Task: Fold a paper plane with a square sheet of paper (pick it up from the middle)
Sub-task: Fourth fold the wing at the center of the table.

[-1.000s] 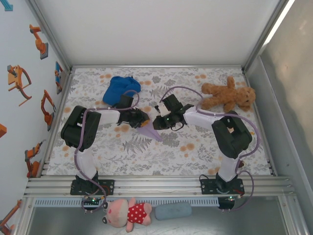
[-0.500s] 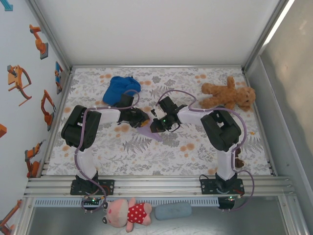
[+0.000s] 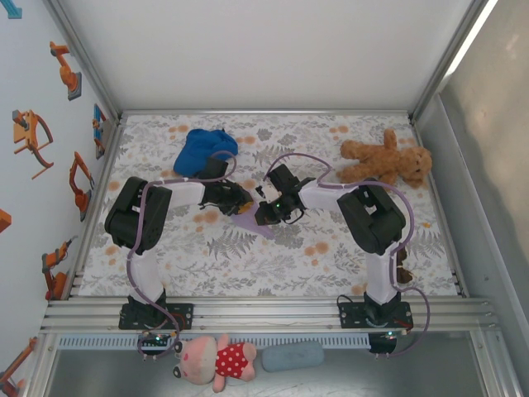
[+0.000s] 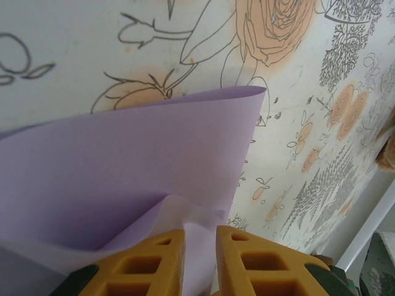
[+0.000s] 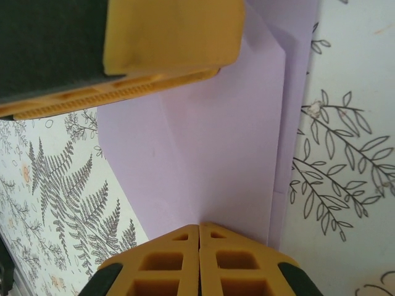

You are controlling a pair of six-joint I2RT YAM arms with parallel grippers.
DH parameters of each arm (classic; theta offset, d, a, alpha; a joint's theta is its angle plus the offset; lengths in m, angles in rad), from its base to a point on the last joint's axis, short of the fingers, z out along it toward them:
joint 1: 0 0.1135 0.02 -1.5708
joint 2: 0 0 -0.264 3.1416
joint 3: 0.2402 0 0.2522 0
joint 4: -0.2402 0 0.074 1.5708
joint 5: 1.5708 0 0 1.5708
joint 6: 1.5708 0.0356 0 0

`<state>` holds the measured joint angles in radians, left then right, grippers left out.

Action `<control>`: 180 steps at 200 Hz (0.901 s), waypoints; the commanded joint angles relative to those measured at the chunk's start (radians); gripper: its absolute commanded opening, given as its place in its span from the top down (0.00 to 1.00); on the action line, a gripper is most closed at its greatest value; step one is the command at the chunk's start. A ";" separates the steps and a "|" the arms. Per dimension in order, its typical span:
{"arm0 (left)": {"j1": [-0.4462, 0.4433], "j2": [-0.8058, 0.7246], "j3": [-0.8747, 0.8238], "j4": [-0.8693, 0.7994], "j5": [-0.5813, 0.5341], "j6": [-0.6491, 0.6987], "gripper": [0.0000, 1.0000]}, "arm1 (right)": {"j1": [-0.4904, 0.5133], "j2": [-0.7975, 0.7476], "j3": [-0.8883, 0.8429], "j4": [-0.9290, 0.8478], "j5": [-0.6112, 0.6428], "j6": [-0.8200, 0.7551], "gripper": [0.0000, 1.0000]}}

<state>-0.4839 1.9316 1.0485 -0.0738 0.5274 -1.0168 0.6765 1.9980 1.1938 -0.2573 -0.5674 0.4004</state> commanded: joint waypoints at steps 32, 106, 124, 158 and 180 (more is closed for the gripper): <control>0.007 0.073 -0.020 -0.214 -0.176 -0.015 0.78 | 0.003 0.030 0.008 -0.108 0.034 -0.054 0.93; 0.010 0.085 -0.027 -0.226 -0.194 -0.015 0.78 | -0.013 -0.044 -0.055 -0.172 0.004 -0.103 0.93; 0.010 0.083 -0.029 -0.230 -0.198 -0.014 0.79 | -0.015 -0.051 -0.066 -0.177 0.004 -0.107 0.93; 0.011 0.080 -0.031 -0.235 -0.202 -0.014 0.79 | -0.018 -0.071 -0.094 -0.190 0.006 -0.113 0.93; 0.011 0.081 -0.031 -0.234 -0.202 -0.015 0.79 | -0.024 -0.088 -0.112 -0.194 0.006 -0.115 0.93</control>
<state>-0.4904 1.9362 1.0660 -0.1120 0.5011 -1.0195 0.6605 1.9396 1.1259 -0.3286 -0.5755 0.3099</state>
